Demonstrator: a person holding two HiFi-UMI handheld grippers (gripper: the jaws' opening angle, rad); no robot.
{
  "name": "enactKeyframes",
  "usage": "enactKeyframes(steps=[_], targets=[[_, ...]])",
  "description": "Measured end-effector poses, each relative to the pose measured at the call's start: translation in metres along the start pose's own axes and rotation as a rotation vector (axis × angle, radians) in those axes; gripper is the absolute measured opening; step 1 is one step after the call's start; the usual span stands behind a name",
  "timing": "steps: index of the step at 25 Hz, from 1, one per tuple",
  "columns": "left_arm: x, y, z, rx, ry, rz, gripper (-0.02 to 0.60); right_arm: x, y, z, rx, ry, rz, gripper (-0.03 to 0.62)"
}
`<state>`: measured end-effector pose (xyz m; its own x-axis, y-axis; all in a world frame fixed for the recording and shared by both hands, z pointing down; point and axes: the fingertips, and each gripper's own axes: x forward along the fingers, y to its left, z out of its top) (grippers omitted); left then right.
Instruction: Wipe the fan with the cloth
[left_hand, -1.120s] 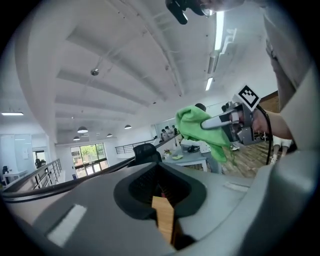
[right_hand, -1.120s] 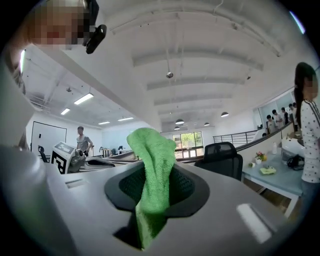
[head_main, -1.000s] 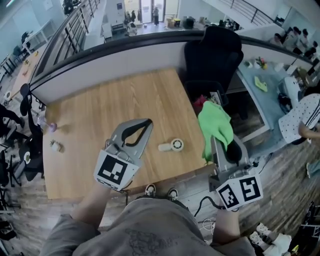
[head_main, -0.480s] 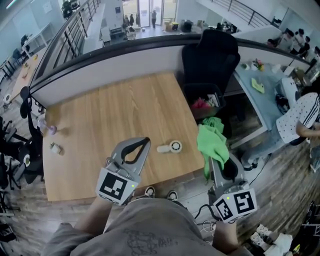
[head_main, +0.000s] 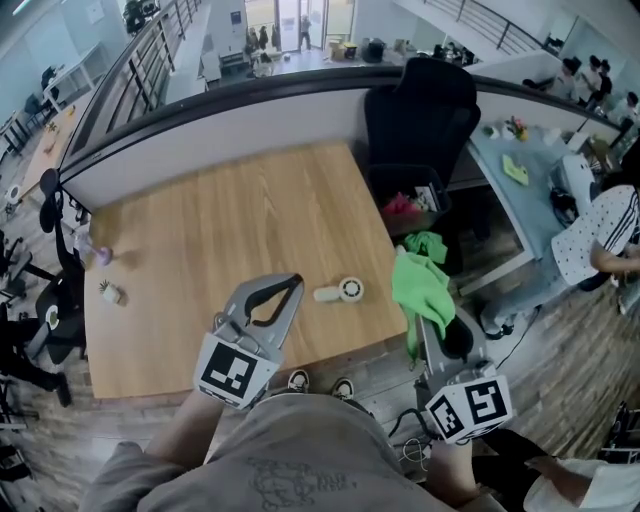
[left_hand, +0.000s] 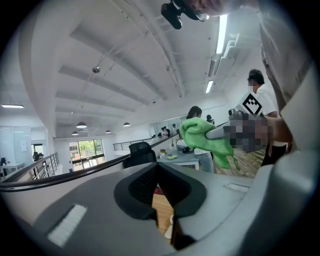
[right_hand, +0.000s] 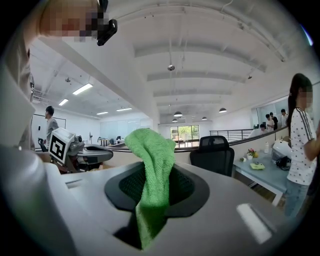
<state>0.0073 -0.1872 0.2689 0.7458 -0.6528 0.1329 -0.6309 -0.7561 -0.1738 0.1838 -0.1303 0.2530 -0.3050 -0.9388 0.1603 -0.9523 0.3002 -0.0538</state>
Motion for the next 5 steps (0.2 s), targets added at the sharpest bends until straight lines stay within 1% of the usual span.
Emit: enactKeyframes(steps=[3,5], targets=[[0.0000,0.0010,-0.0002,-0.013,0.003,0.005,0.002,0.0011,0.0000,-0.0024,0.003,0.005,0.005,0.097],[0.0003,0.0017,-0.0002,-0.004,0.001,0.002,0.002,0.0019,-0.0003,-0.0040,0.007,0.008,0.007,0.097]])
